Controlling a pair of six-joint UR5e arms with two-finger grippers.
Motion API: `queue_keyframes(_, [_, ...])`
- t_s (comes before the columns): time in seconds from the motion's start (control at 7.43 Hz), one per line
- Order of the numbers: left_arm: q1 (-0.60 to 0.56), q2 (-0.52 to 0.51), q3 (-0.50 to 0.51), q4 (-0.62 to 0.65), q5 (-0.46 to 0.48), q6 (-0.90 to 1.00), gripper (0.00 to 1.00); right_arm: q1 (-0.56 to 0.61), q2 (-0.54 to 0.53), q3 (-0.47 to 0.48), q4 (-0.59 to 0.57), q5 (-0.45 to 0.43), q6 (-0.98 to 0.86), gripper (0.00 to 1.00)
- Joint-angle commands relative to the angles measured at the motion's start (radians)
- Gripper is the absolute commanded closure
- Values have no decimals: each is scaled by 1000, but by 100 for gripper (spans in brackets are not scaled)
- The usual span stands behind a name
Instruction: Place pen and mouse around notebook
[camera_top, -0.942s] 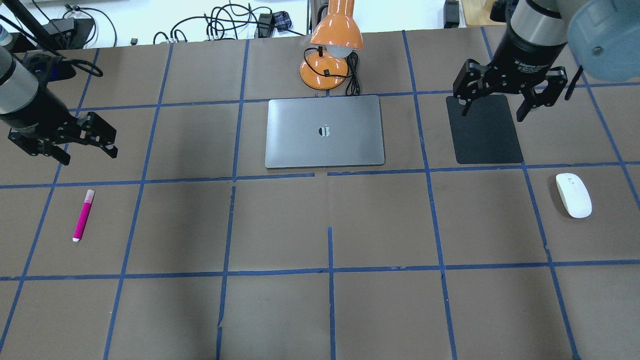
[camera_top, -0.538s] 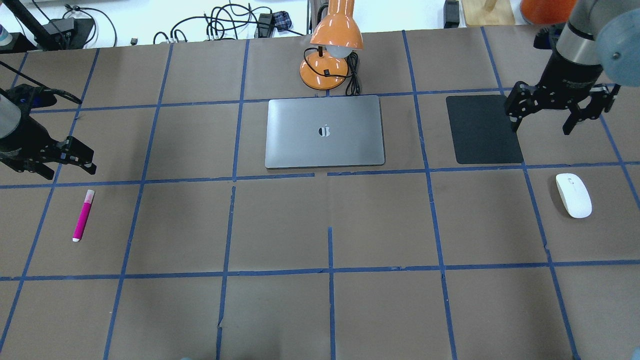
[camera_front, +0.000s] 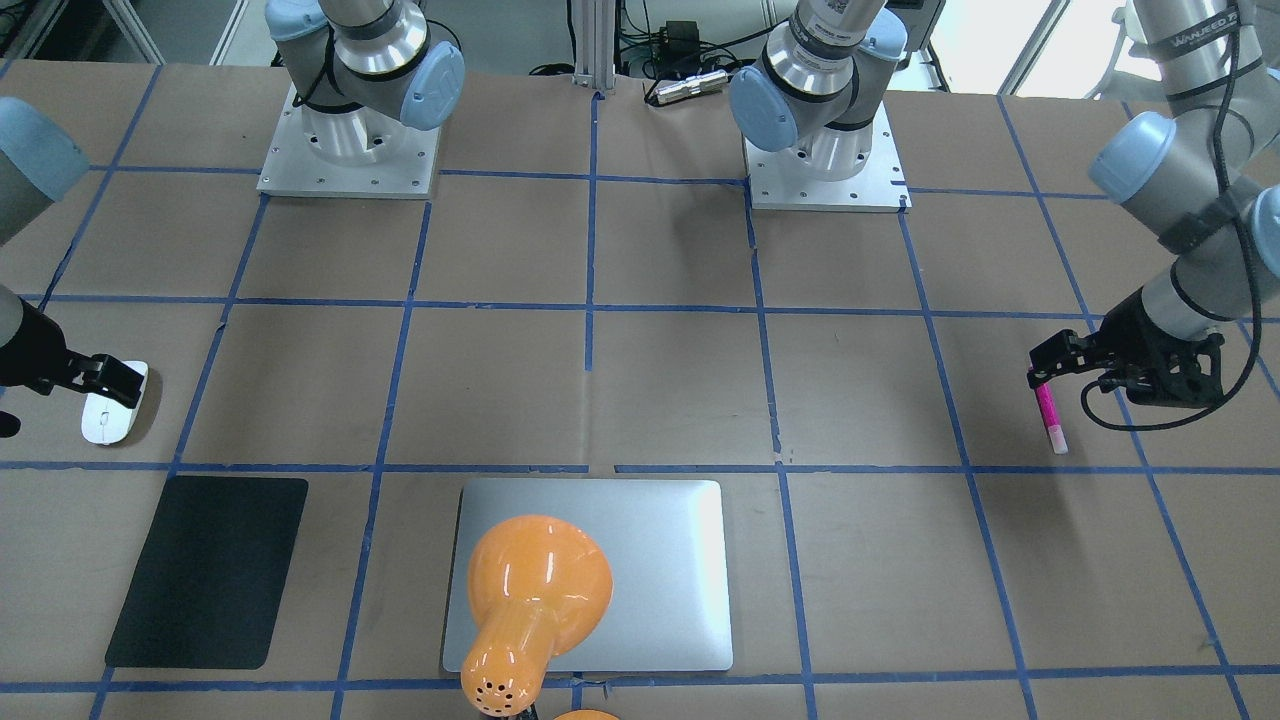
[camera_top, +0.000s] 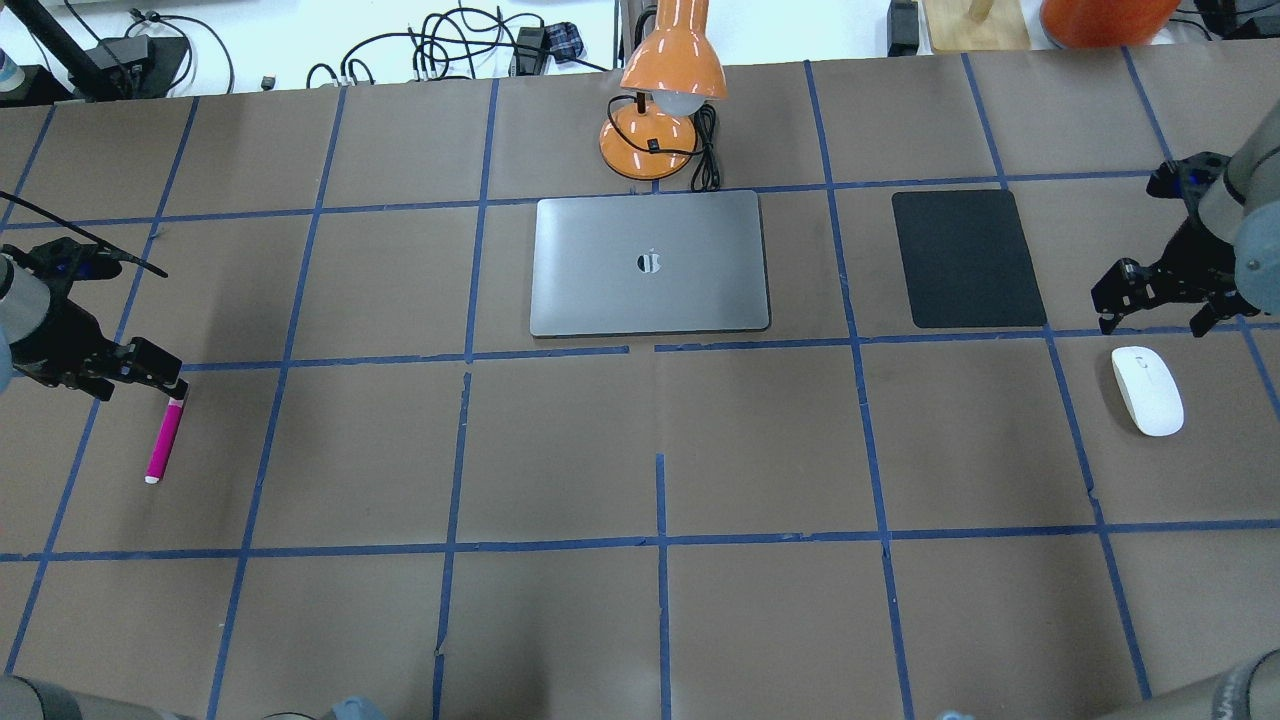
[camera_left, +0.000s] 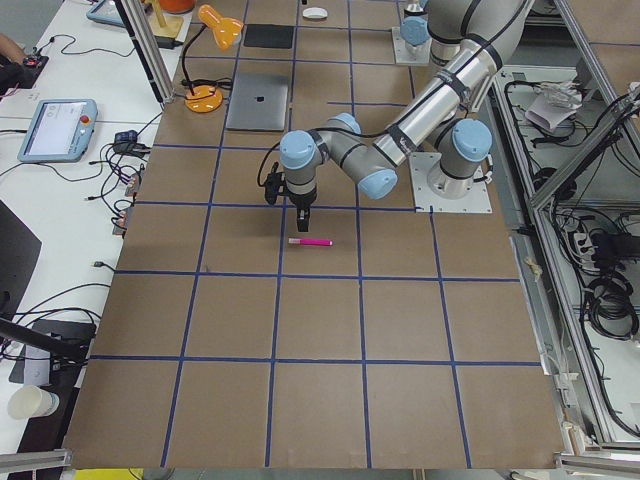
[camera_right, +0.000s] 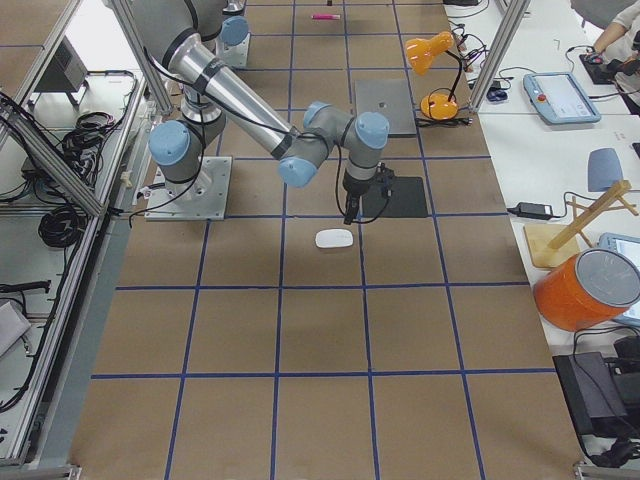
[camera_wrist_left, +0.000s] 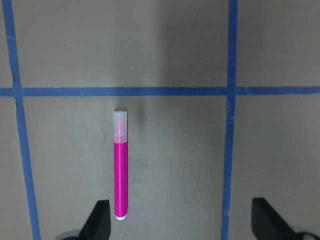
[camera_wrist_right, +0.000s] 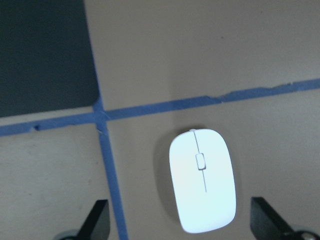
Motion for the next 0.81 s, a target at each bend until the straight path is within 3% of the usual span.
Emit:
queue_keyframes(0.0, [13,-61,-18,64,4,29,0,-54,48,62,-74,-3,-106,0])
queue_keyframes(0.27, [13,-109,-20,125,17,33,0,-54,65,68,-84,1,-133,0])
queue_keyframes(0.4, [13,-118,-18,129,17,36,10,-54,66,72,-87,1,-134,0])
queue_keyframes(0.54, [14,-123,-20,129,17,38,13,-54,71,70,-91,-5,-136,0])
queue_keyframes(0.67, [14,-126,-18,129,17,41,25,-54,83,70,-97,-3,-137,0])
